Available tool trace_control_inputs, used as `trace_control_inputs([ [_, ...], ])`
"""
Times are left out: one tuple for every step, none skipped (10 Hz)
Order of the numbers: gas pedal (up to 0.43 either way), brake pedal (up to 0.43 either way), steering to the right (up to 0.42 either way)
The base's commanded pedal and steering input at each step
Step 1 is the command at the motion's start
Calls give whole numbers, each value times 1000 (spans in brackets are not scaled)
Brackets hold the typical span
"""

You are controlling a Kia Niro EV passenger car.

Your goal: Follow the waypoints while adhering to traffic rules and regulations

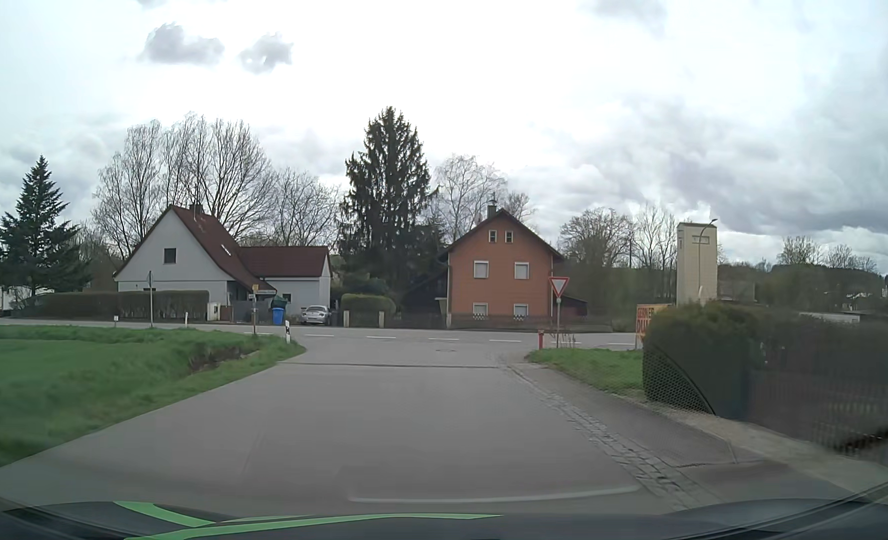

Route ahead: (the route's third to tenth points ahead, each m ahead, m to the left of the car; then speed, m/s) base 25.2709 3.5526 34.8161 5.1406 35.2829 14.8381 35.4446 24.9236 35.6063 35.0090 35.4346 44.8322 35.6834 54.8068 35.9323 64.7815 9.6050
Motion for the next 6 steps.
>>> trace_control_inputs([
  [0, 250, -1],
  [0, 256, -2],
  [0, 256, -2],
  [0, 256, -2],
  [0, 256, -3],
  [0, 256, -3],
])
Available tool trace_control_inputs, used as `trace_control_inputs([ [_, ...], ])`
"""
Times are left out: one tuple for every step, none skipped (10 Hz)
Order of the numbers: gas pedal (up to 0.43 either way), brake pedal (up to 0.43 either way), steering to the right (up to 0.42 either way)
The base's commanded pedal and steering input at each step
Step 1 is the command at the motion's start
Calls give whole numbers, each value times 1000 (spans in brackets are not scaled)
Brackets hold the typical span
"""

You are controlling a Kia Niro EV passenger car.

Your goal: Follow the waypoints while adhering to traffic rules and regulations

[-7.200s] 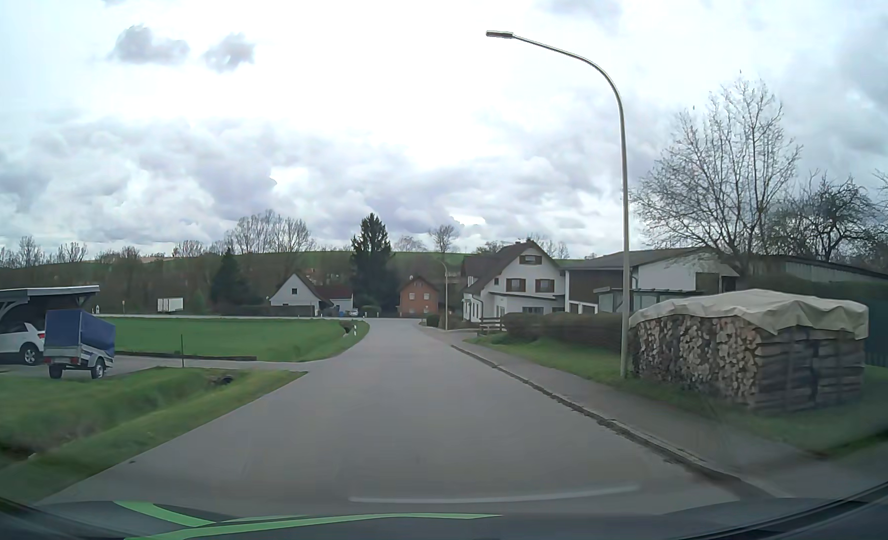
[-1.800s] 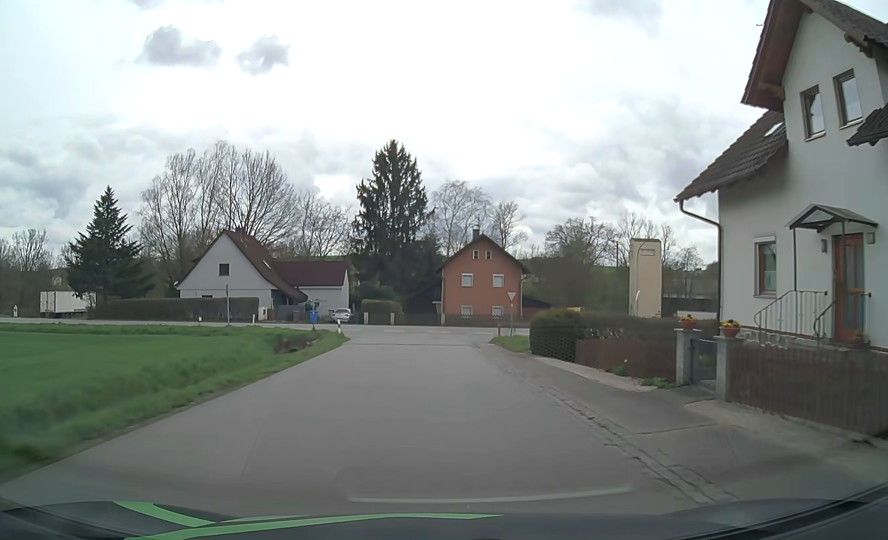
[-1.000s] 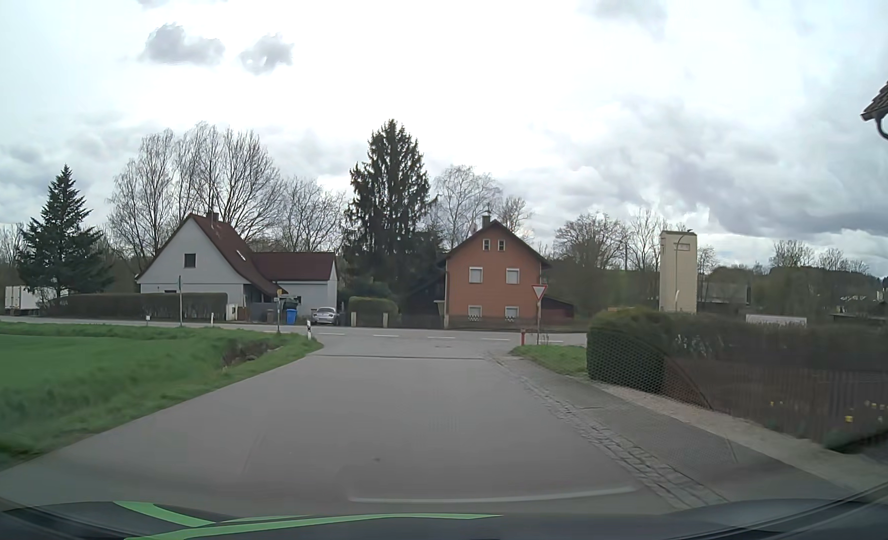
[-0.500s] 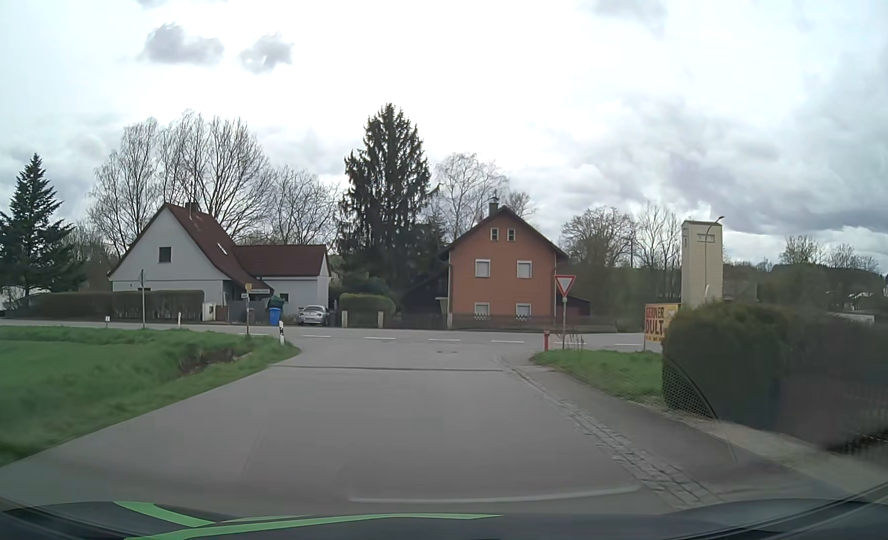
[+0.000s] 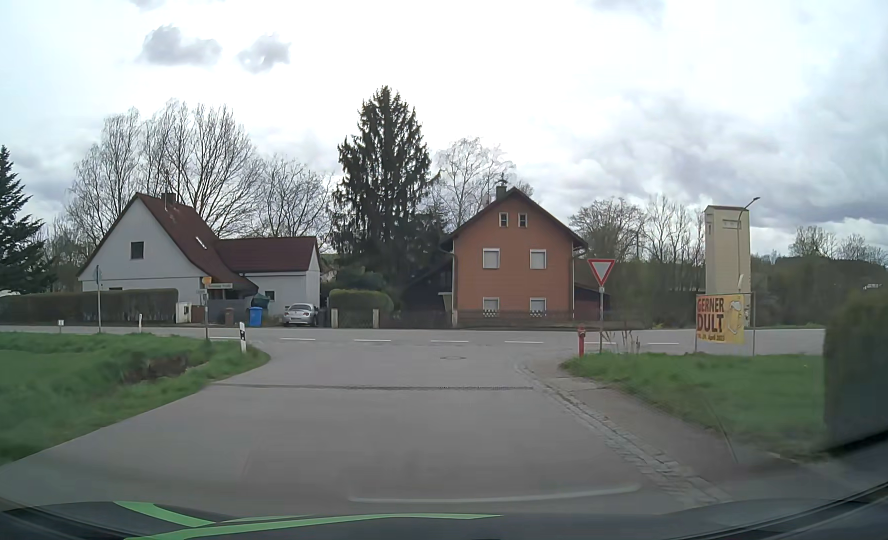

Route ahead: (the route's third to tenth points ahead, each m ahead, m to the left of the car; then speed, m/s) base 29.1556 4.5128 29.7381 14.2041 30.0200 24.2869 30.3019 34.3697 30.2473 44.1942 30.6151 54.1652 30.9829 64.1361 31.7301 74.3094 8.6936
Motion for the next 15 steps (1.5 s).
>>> trace_control_inputs([
  [0, 262, -3],
  [0, 256, -3],
  [0, 256, -3],
  [0, 262, -3],
  [0, 262, -3],
  [0, 262, -3],
  [0, 262, -3],
  [0, 268, -3],
  [0, 262, -3],
  [0, 268, -3],
  [0, 268, -3],
  [0, 274, -3],
  [0, 274, -2],
  [0, 287, -1],
  [0, 287, -3],
])
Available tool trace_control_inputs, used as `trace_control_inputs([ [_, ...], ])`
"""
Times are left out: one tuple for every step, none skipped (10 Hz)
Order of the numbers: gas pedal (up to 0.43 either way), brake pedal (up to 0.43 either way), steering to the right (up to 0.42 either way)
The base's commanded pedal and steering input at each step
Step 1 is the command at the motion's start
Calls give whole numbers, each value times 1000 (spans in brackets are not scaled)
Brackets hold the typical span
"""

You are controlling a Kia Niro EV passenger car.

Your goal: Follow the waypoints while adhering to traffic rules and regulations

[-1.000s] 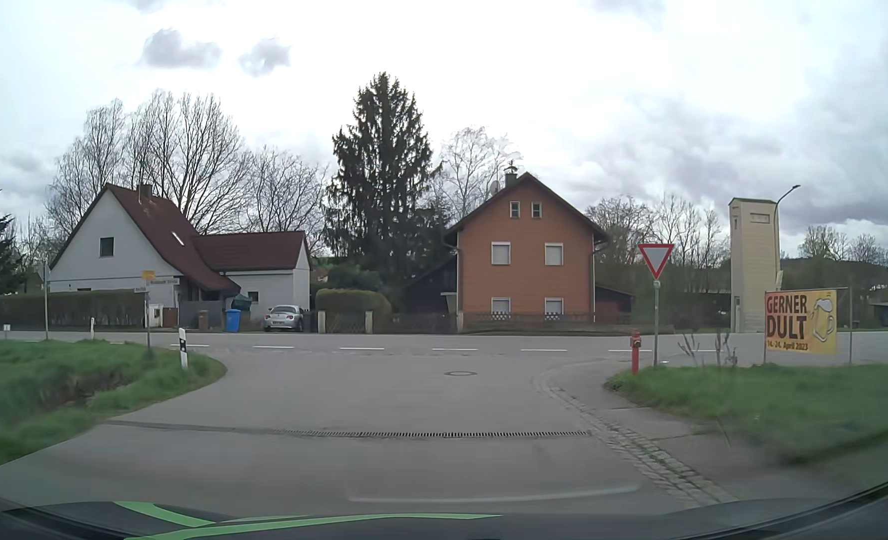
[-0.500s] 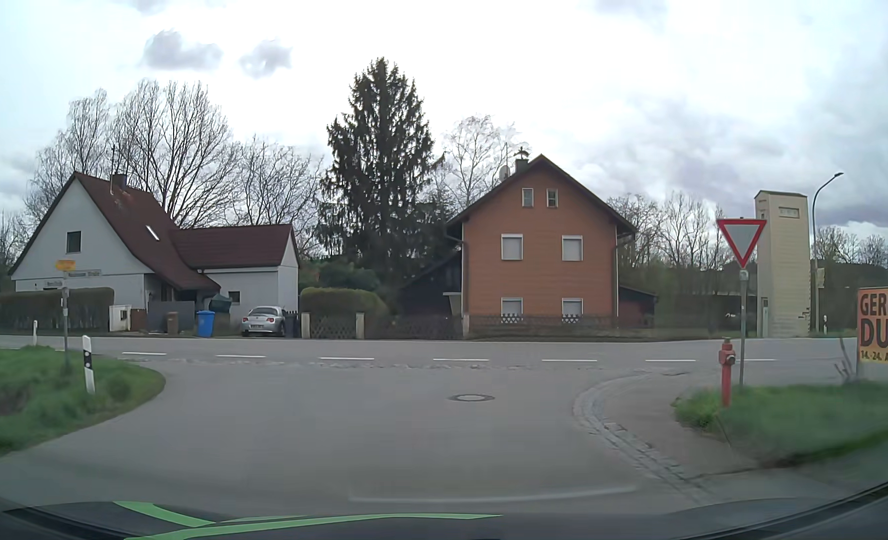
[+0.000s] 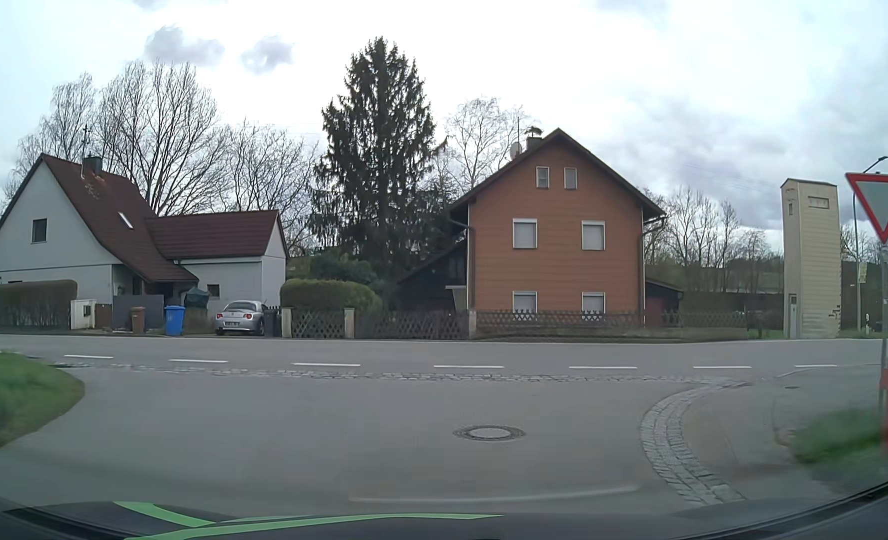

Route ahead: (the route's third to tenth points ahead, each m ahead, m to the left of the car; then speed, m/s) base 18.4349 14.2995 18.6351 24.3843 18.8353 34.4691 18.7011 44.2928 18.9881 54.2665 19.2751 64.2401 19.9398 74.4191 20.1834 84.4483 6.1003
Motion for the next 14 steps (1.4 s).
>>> trace_control_inputs([
  [0, 287, -5],
  [0, 287, -5],
  [0, 287, -5],
  [0, 287, -5],
  [0, 280, -10],
  [0, 280, -11],
  [0, 280, -10],
  [0, 287, -11],
  [0, 280, -10],
  [0, 280, -11],
  [0, 280, -11],
  [0, 287, -10],
  [0, 287, -11],
  [0, 280, -11],
])
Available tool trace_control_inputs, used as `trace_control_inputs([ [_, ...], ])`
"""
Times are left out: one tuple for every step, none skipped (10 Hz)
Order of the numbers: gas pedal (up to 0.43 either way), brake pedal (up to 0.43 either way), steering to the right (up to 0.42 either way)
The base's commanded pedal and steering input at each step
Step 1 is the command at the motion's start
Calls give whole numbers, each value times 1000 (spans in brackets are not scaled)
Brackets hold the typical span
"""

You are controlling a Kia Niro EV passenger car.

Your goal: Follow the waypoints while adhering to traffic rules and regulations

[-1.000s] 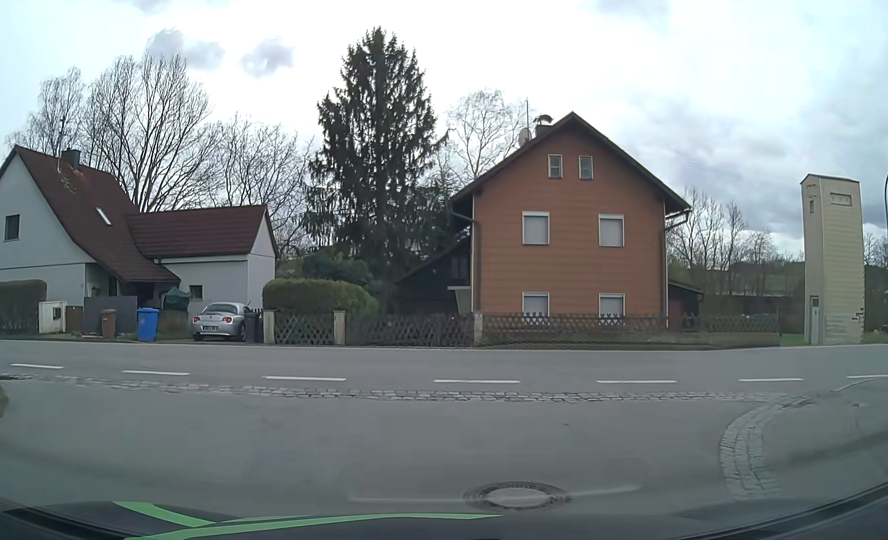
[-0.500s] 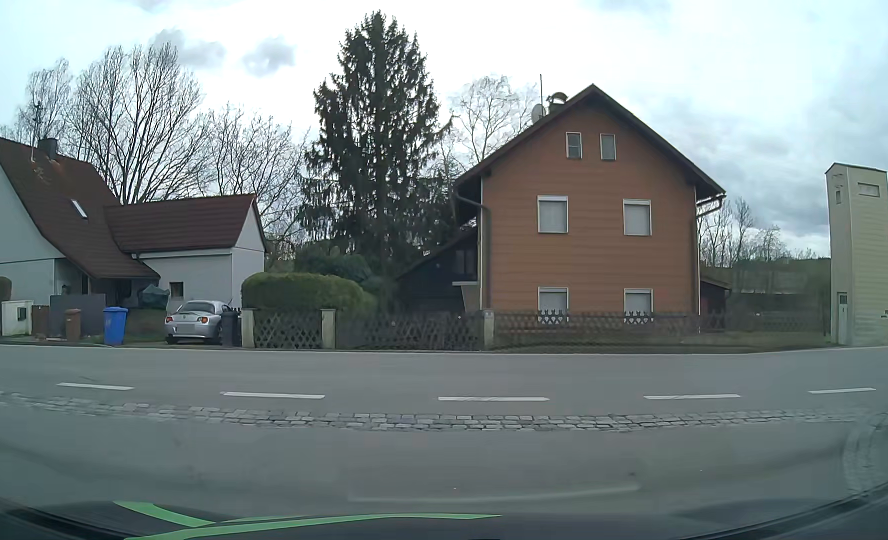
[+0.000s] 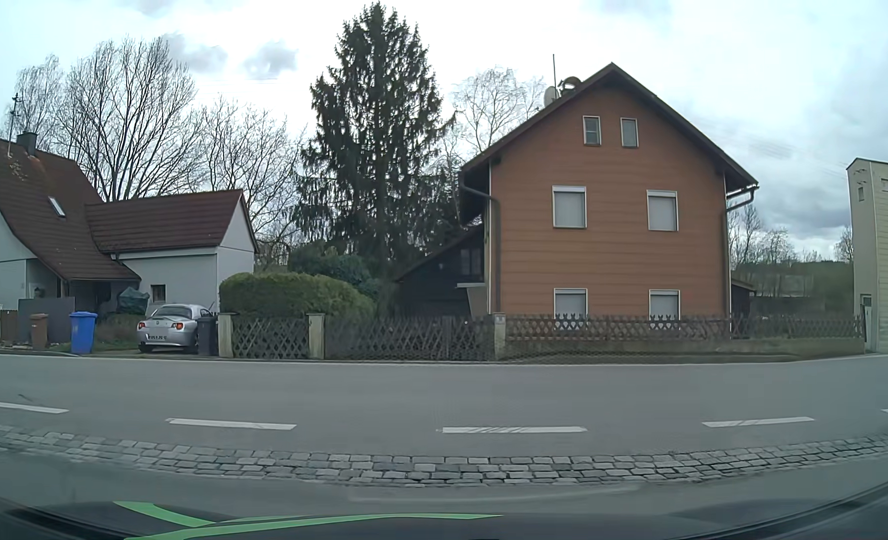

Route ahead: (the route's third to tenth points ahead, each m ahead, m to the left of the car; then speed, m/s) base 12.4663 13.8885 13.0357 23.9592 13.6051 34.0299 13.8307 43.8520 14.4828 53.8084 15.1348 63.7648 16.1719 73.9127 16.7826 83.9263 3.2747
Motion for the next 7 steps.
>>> trace_control_inputs([
  [0, 287, -11],
  [0, 287, -11],
  [0, 287, -11],
  [0, 287, -11],
  [0, 293, -11],
  [0, 299, -11],
  [0, 299, -11],
])
